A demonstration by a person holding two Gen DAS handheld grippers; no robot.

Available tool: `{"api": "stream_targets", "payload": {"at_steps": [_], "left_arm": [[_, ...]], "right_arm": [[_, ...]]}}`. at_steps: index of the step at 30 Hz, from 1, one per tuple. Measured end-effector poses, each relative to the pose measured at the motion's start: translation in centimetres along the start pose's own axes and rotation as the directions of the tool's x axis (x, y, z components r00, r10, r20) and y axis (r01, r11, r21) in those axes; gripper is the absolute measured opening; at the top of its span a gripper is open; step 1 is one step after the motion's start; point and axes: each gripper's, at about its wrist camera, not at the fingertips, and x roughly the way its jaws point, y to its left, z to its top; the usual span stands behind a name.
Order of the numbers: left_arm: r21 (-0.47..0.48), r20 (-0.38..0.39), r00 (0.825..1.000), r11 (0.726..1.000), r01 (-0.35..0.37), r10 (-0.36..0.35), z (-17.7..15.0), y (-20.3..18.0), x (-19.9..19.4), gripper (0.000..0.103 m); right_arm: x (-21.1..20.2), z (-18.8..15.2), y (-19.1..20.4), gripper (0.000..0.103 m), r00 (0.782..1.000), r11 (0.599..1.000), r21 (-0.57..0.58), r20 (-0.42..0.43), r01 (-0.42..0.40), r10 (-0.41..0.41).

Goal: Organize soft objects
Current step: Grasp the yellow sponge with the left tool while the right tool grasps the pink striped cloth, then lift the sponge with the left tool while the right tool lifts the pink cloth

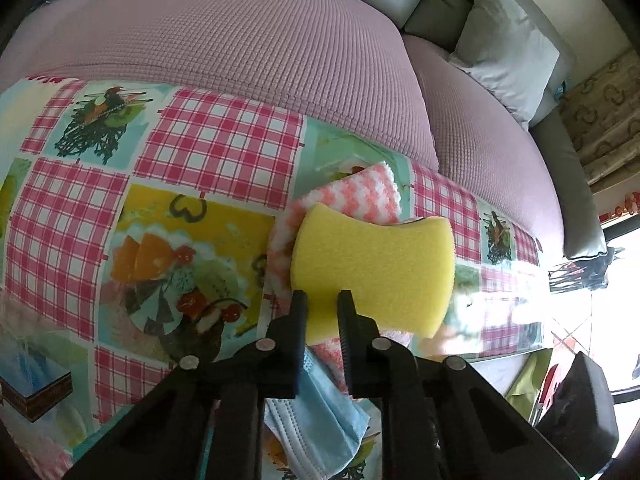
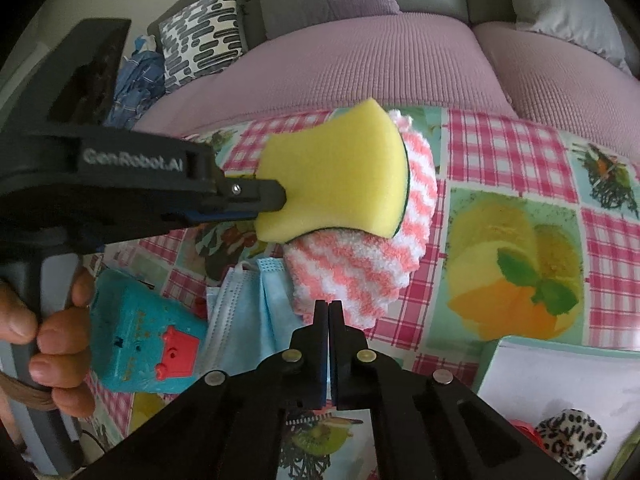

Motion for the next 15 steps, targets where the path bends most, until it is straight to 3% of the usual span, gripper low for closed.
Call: {"api": "stream_targets", "payload": {"at_steps": [9, 15], "left_arm": [[-0.007, 0.008, 1.0, 1.0, 0.001, -0.001, -0.3, 0.7, -0.7, 0.012], [-0.048, -0.015, 0.999, 0.998, -0.032, 0.032, -0.2, 1.7, -0.3, 0.019]], "right_arm": [[-0.5, 0.0, -0.9, 0.0, 0.999, 0.999, 0.011, 0.005, 0.035, -0.035], [-0.3, 0.0, -0.7, 0.0, 0.999, 0.999, -0.008, -0.003, 0.039, -0.039]]}}
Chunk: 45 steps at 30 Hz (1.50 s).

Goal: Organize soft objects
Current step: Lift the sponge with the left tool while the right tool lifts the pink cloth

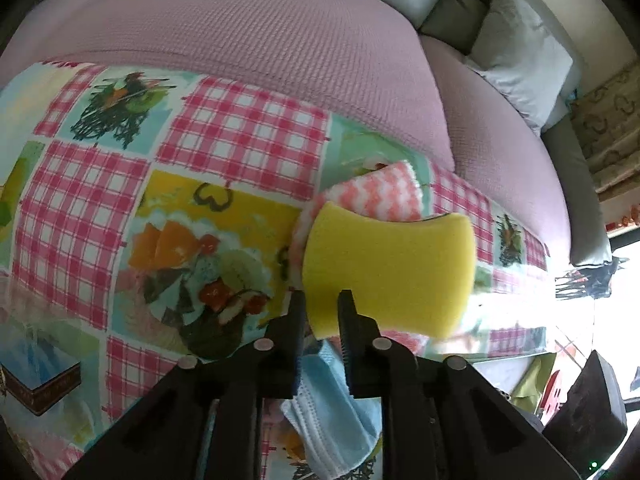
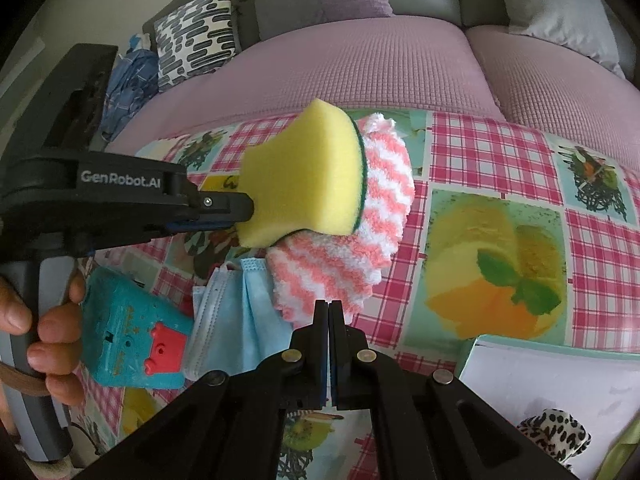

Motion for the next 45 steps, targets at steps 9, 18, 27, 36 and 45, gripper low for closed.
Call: {"api": "stream_targets", "payload": {"at_steps": [9, 18, 27, 36, 45], "left_arm": [[-0.053, -0.017, 0.995, 0.994, 0.094, -0.095, 0.2, 1.2, 0.5, 0.031], [-0.036, -0.001, 0.982, 0.982, 0.187, -0.187, -0.1, -0.2, 0.5, 0.029], [-0.02, 0.025, 0.982, 0.982, 0.189, -0.188, -0.1, -0.4, -0.2, 0.006], [0.005, 0.101, 0.971, 0.976, 0.219, -0.219, -0.2, 0.1, -3.6, 0.003], [-0.025, 0.194, 0.951, 0.968, 0.249, -0.24, -0.1, 2.8, -6.8, 0.003]], "right_arm": [[0.5, -0.1, -0.1, 0.0, 1.0, 1.0, 0.003, -0.007, 0.001, -0.001], [0.7, -0.1, -0.3, 0.0, 1.0, 1.0, 0.004, -0.009, 0.008, -0.008], [0.9, -0.1, -0.3, 0.004, 1.0, 1.0, 0.001, 0.005, 0.015, -0.015], [1.5, -0.1, -0.5, 0.025, 1.0, 1.0, -0.004, 0.005, 0.021, -0.021], [0.8, 0.2, -1.5, 0.034, 0.992, 0.995, 0.012, 0.074, 0.097, -0.098]]}}
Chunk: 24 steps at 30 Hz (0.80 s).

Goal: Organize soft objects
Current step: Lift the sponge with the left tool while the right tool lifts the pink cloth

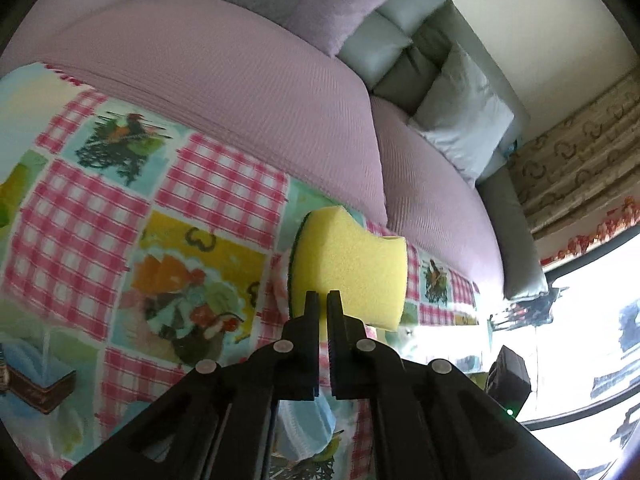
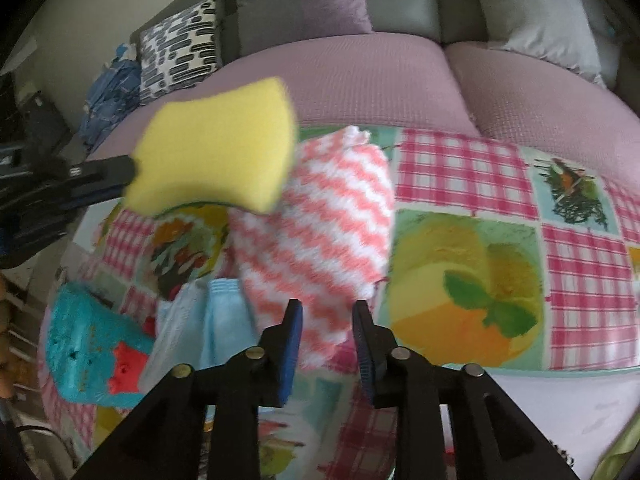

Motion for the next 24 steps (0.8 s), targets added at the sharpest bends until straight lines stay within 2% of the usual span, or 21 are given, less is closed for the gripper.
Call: {"api": "stream_targets", "payload": {"at_steps": [5, 6, 7, 8, 12, 16, 20, 24], "left_arm": [[-0.03, 0.049, 0.999, 0.999, -0.018, 0.019, 0.0, 1.3, -1.2, 0.003], [-0.031, 0.054, 0.998, 0.999, -0.022, 0.024, -0.1, 1.5, -1.4, 0.003], [-0.032, 0.058, 0.998, 0.999, -0.026, 0.028, 0.0, 1.7, -1.5, 0.003], [-0.037, 0.06, 0.998, 0.999, -0.026, 0.028, 0.0, 2.0, -1.7, 0.003], [-0.05, 0.06, 0.998, 0.999, -0.018, 0.021, 0.2, 2.4, -1.6, 0.001], [-0.043, 0.061, 0.998, 0.999, -0.02, 0.023, 0.1, 2.0, -2.1, 0.001], [-0.027, 0.06, 0.997, 0.998, -0.055, 0.056, 0.0, 1.5, -2.5, 0.001], [-0.006, 0.01, 0.993, 0.993, -0.115, 0.115, 0.5, 1.2, -1.3, 0.001]], "right_arm": [[1.1, 0.0, 0.0, 0.034, 1.0, 1.0, 0.003, -0.017, 0.02, -0.02], [1.1, 0.0, 0.1, 0.028, 1.0, 1.0, 0.004, -0.016, 0.018, -0.018], [1.1, 0.0, 0.1, 0.011, 1.0, 1.0, 0.009, -0.016, 0.011, -0.011], [1.2, 0.0, 0.2, 0.005, 1.0, 1.0, 0.011, -0.017, 0.009, -0.008], [0.7, -0.2, -0.1, 0.003, 1.0, 0.999, 0.033, -0.01, -0.01, 0.01], [-1.6, 0.2, 0.4, 0.003, 0.999, 1.0, 0.014, 0.045, -0.026, 0.026], [-5.0, 0.5, 1.2, 0.003, 0.994, 1.0, -0.015, 0.11, -0.027, 0.028], [-7.5, 0.7, 1.5, 0.003, 0.988, 0.999, -0.033, 0.152, -0.011, 0.016]]}}
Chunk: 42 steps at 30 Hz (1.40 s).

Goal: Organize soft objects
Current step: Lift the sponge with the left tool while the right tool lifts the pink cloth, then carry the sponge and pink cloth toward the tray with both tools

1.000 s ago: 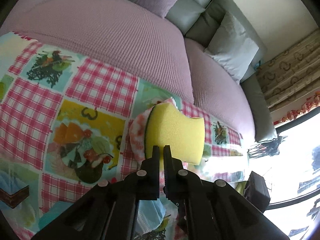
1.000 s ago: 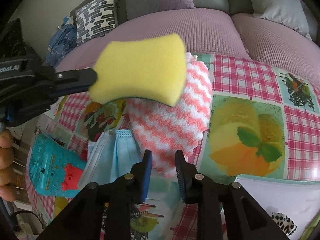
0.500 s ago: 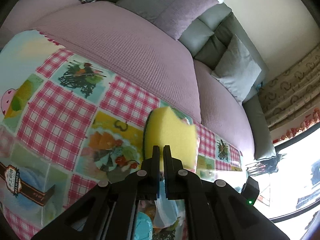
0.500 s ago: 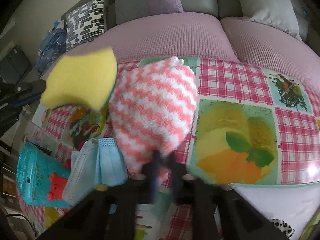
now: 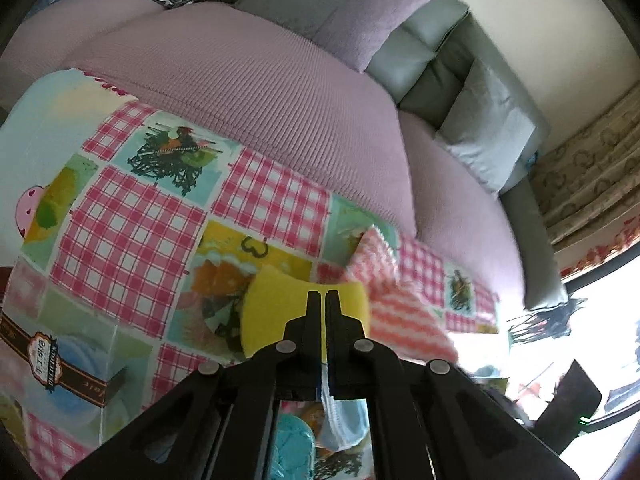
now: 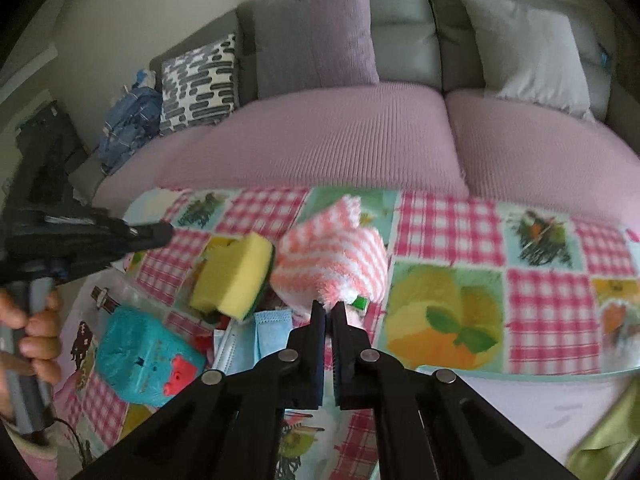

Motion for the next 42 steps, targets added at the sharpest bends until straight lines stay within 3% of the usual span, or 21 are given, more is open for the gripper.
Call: {"api": "stream_targets", "payload": {"at_steps": [3, 5, 6, 7, 12, 19, 21, 24, 27, 33, 36, 42], "left_arm": [[0.028, -0.049, 0.997, 0.998, -0.061, 0.063, 0.3, -0.5, 1.3, 0.005], [0.053, -0.079, 0.993, 0.995, -0.081, 0.085, 0.2, -1.1, 2.0, 0.025], [0.065, -0.087, 0.992, 0.994, -0.083, 0.089, 0.1, -1.5, 2.2, 0.044], [0.08, -0.095, 0.991, 0.993, -0.083, 0.09, 0.0, -1.9, 2.4, 0.051], [0.161, -0.157, 0.979, 0.981, -0.105, 0.131, -0.9, -4.9, 4.4, 0.051], [0.179, -0.218, 0.952, 0.968, -0.178, 0.216, -2.7, -5.9, 6.5, 0.051], [0.177, -0.213, 0.951, 0.966, -0.189, 0.225, -3.0, -6.0, 6.8, 0.051], [0.188, -0.207, 0.947, 0.96, -0.209, 0.247, -3.3, -6.3, 7.2, 0.041], [0.207, -0.207, 0.94, 0.951, -0.228, 0.271, -3.7, -6.6, 7.6, 0.041], [0.218, -0.217, 0.929, 0.943, -0.252, 0.298, -4.0, -7.1, 7.8, 0.042], [0.226, -0.217, 0.924, 0.937, -0.265, 0.314, -4.3, -7.3, 7.6, 0.051], [0.207, -0.212, 0.93, 0.944, -0.258, 0.301, -3.9, -7.1, 8.0, 0.051]], "right_arm": [[-0.5, 0.2, -0.5, 0.003, 1.0, 1.0, 0.006, -0.003, 0.011, -0.011], [-0.7, 0.2, -1.0, 0.003, 1.0, 1.0, 0.025, -0.006, 0.007, -0.007], [-0.8, 0.1, -1.0, 0.003, 1.0, 1.0, 0.029, -0.004, 0.007, -0.007], [-1.0, 0.1, -1.1, 0.003, 1.0, 0.999, 0.033, -0.003, 0.004, -0.004], [-1.6, -0.6, -1.3, 0.003, 1.0, 0.999, 0.035, -0.008, -0.009, 0.009], [-1.6, -1.3, -2.0, 0.003, 0.999, 0.998, 0.054, -0.02, -0.025, 0.026], [-1.5, -1.5, -2.1, 0.003, 0.999, 0.998, 0.058, -0.024, -0.031, 0.033], [-1.5, -1.6, -2.2, 0.003, 0.999, 0.997, 0.062, -0.027, -0.036, 0.038], [-1.5, -1.6, -2.3, 0.003, 0.999, 0.997, 0.066, -0.026, -0.043, 0.045], [-1.5, -1.8, -2.4, 0.003, 0.998, 0.996, 0.071, -0.03, -0.049, 0.051], [-1.6, -1.8, -2.4, 0.003, 0.998, 0.996, 0.074, -0.029, -0.053, 0.056], [-1.4, -2.0, -2.4, 0.003, 0.998, 0.996, 0.071, -0.036, -0.058, 0.061]]}}
